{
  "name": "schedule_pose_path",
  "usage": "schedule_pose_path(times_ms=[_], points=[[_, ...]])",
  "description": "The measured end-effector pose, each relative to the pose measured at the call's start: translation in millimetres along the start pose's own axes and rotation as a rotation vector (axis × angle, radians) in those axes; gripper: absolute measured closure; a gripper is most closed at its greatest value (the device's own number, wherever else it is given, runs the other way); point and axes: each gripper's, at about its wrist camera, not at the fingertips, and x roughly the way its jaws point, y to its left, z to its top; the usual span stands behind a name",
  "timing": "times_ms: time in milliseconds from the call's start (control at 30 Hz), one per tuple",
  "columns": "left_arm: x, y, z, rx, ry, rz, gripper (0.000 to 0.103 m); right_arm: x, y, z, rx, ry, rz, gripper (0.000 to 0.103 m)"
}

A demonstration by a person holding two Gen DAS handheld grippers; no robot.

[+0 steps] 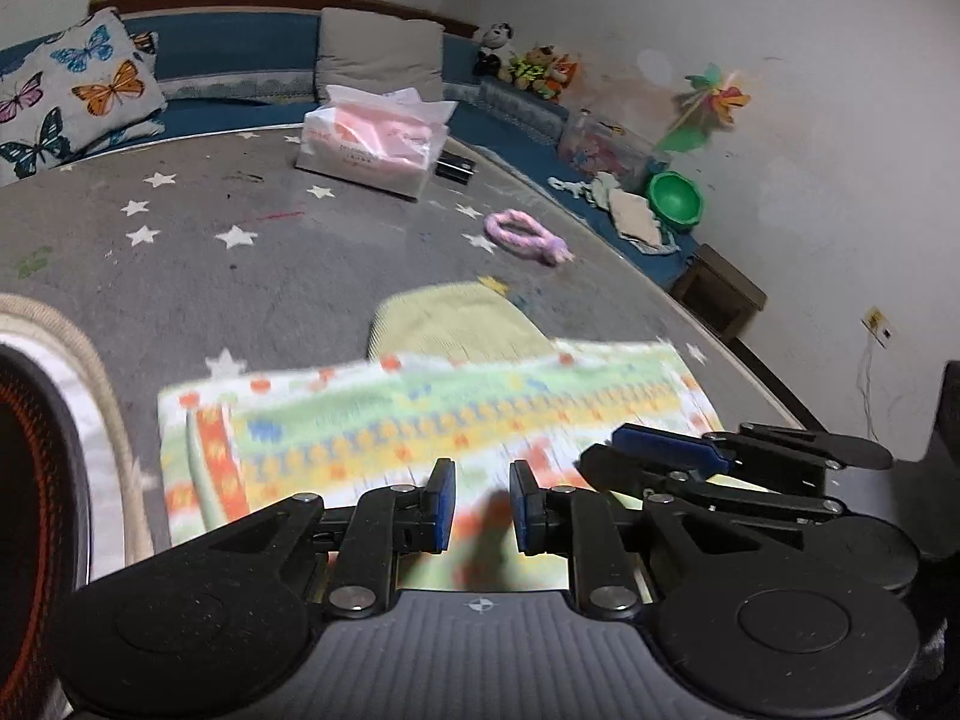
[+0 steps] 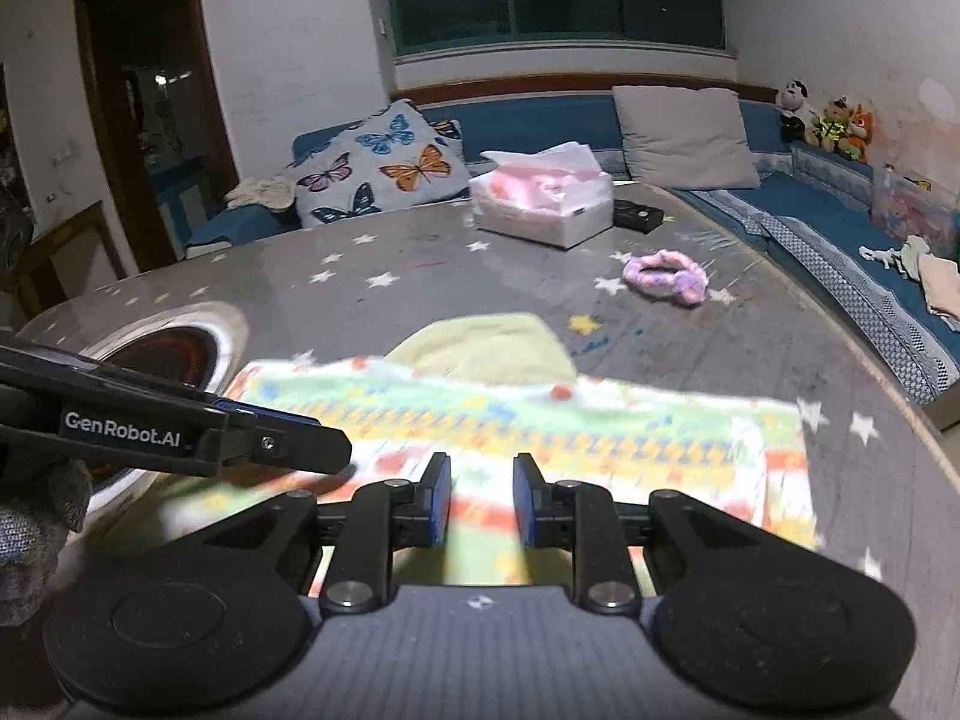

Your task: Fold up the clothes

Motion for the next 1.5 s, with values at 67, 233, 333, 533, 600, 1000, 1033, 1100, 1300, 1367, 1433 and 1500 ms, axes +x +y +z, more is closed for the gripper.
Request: schedule_pose_path(times_ms=[67, 233, 333, 533, 600, 1000, 1033, 1100, 1300, 1367, 1433, 1500], points=[[-9, -4, -11, 0.018, -0.007, 0.0, 0.081, -9, 6, -9, -0.009, -0.004, -0.002, 0.076], [-26, -5, -40, 0.023, -0.016, 0.002, 0.081, -29, 19, -32, -0.027, -0.019, -0.033, 0.074], [-32, -3, -48, 0.009, -0.026, 0.001, 0.081, -40, 25, -46, -0.024, -0.022, -0.05, 0.073], [-48, -2, -59, -0.011, -0.041, 0.006, 0.073, -55, 25, -57, 0.034, -0.033, -0.072, 0.064], [-54, -2, -62, -0.023, -0.048, 0.017, 0.053, -57, 27, -59, 0.05, -0.036, -0.076, 0.06], [-86, -6, -94, 0.006, -0.079, 0.116, 0.008, -68, 50, -75, 0.08, -0.048, -0.096, 0.012], [-88, -5, -97, 0.004, -0.081, 0.119, 0.006, -69, 51, -75, 0.084, -0.049, -0.094, 0.01], [-93, -4, -102, 0.0, -0.086, 0.128, 0.001, -72, 54, -76, 0.086, -0.051, -0.097, 0.002], [-106, 2, -113, -0.018, -0.1, 0.143, 0.0, -77, 63, -80, 0.074, -0.052, -0.143, 0.0], [-108, 4, -115, -0.029, -0.102, 0.15, 0.0, -77, 65, -82, 0.087, -0.048, -0.145, 0.0], [-111, 6, -117, -0.039, -0.101, 0.157, 0.0, -78, 67, -84, 0.095, -0.045, -0.151, 0.0], [-113, 7, -118, -0.049, -0.101, 0.162, 0.0, -79, 69, -85, 0.098, -0.044, -0.16, 0.0]])
